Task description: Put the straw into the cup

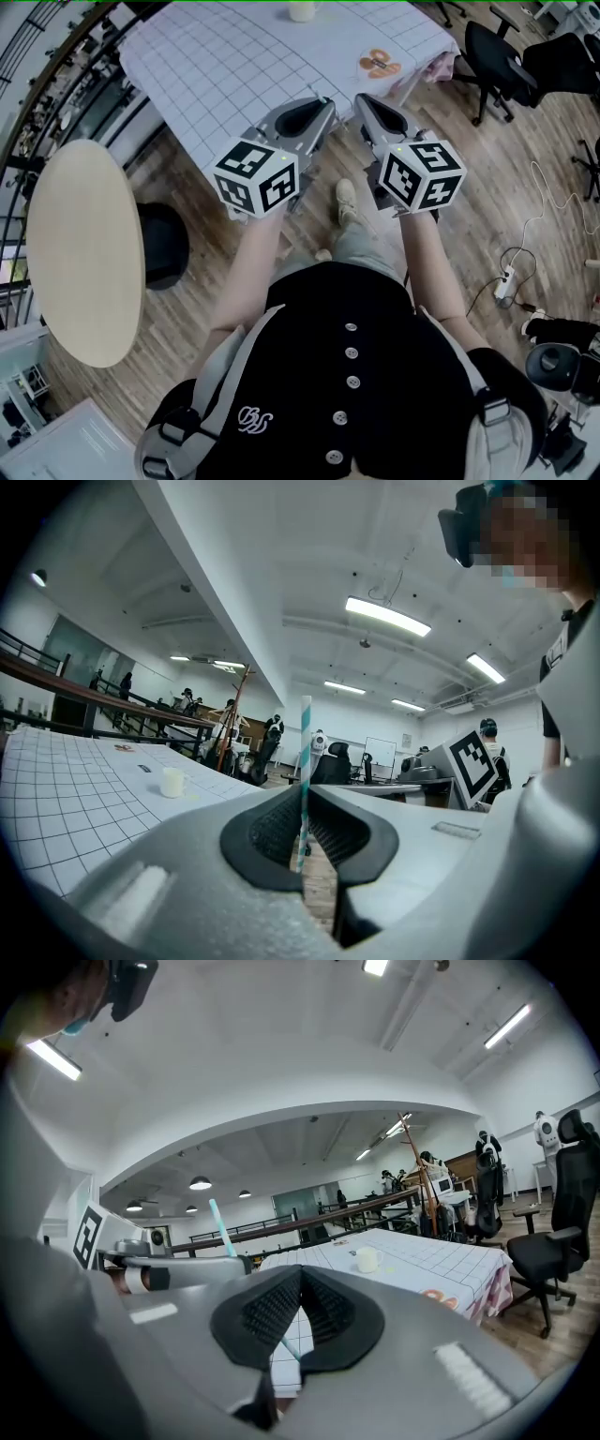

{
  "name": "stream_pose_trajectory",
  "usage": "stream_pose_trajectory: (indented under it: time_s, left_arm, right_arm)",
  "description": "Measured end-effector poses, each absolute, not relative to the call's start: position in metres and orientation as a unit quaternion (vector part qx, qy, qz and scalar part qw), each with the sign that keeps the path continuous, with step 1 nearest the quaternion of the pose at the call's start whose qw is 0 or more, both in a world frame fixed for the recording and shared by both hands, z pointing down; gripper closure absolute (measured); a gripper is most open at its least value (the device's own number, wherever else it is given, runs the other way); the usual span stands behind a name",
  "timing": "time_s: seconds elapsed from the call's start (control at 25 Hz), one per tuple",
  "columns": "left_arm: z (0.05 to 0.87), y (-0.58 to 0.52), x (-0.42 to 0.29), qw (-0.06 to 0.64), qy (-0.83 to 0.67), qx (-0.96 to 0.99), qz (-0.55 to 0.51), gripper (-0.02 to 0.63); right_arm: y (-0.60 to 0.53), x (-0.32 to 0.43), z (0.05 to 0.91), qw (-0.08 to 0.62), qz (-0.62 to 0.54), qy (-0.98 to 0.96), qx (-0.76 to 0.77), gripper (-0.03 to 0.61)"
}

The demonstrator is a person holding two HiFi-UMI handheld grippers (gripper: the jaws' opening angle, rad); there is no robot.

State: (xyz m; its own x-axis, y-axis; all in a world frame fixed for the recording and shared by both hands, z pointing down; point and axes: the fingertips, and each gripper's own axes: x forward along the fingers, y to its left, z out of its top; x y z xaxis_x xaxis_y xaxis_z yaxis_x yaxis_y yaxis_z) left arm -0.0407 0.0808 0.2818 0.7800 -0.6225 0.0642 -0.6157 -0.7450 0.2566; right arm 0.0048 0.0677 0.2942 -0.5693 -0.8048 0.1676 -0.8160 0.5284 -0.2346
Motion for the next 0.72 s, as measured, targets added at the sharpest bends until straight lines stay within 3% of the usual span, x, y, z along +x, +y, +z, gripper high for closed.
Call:
stream_pose_trajectory:
  time_s: [0.72]
  left_arm:
    - [0.287,-0.085,-0.019,0.144,-0.382,0.913,-0.022,0.592]
  right_arm:
    - [-0.099,0.023,0.296,0.039,0.146,-0.899,0.411,0.578]
